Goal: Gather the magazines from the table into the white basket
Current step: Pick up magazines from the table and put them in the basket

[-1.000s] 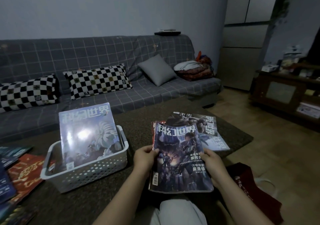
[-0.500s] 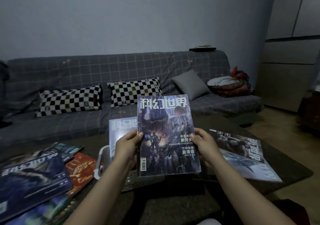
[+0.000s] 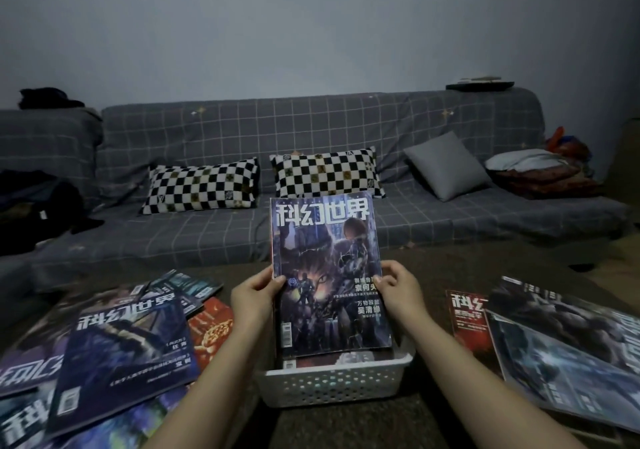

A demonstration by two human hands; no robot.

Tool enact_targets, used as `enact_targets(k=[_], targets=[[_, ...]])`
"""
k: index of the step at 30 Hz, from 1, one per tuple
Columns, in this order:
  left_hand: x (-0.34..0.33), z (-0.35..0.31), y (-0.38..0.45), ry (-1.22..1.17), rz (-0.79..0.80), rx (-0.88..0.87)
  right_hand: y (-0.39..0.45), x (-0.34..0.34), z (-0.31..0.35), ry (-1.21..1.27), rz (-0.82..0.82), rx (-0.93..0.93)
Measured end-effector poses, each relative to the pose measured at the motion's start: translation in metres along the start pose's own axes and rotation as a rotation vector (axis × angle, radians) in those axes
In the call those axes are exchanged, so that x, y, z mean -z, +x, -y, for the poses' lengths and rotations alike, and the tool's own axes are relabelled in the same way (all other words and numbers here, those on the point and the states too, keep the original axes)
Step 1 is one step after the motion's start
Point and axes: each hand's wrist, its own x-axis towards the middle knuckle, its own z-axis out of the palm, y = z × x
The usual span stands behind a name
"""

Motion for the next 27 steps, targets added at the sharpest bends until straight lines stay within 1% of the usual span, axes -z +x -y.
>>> enact_targets(k=[2,5,8,11,13,17,19,22,24,27], targets=[[0.004,0.012,0.001,0.102,0.008,-0.011,0.001,-0.004,-0.011,-0.104,-0.046,0.022],[0.008,0.028,-0.001,0.335,0.005,-0.049,-0.002,-0.007,-0.027,-0.259,-0.108,0.039],[0.008,0.031,-0.005,0.448,-0.005,-0.090,-0.006,-0.008,-0.036,-0.254,-0.166,-0.009],[0.006,0.031,-0.012,0.563,0.000,-0.188,-0.006,-0.007,-0.038,-0.203,-0.195,-0.025],[0.005,0.029,-0.015,0.582,-0.016,-0.213,-0.006,-0.007,-0.038,-0.199,-0.200,-0.026],[0.007,0.032,-0.018,0.636,-0.069,-0.243,-0.005,-0.008,-0.041,-0.281,-0.182,0.004],[0.007,0.031,-0.018,0.648,-0.090,-0.224,-0.005,-0.008,-0.042,-0.332,-0.192,0.027],[0.006,0.028,-0.020,0.639,-0.050,-0.191,-0.007,-0.007,-0.040,-0.369,-0.171,0.031],[0.005,0.023,-0.027,0.616,-0.050,-0.207,-0.013,-0.004,-0.037,-0.391,-0.127,0.047],[-0.002,0.022,-0.042,0.606,-0.045,-0.249,-0.026,0.002,-0.034,-0.333,-0.099,0.074]])
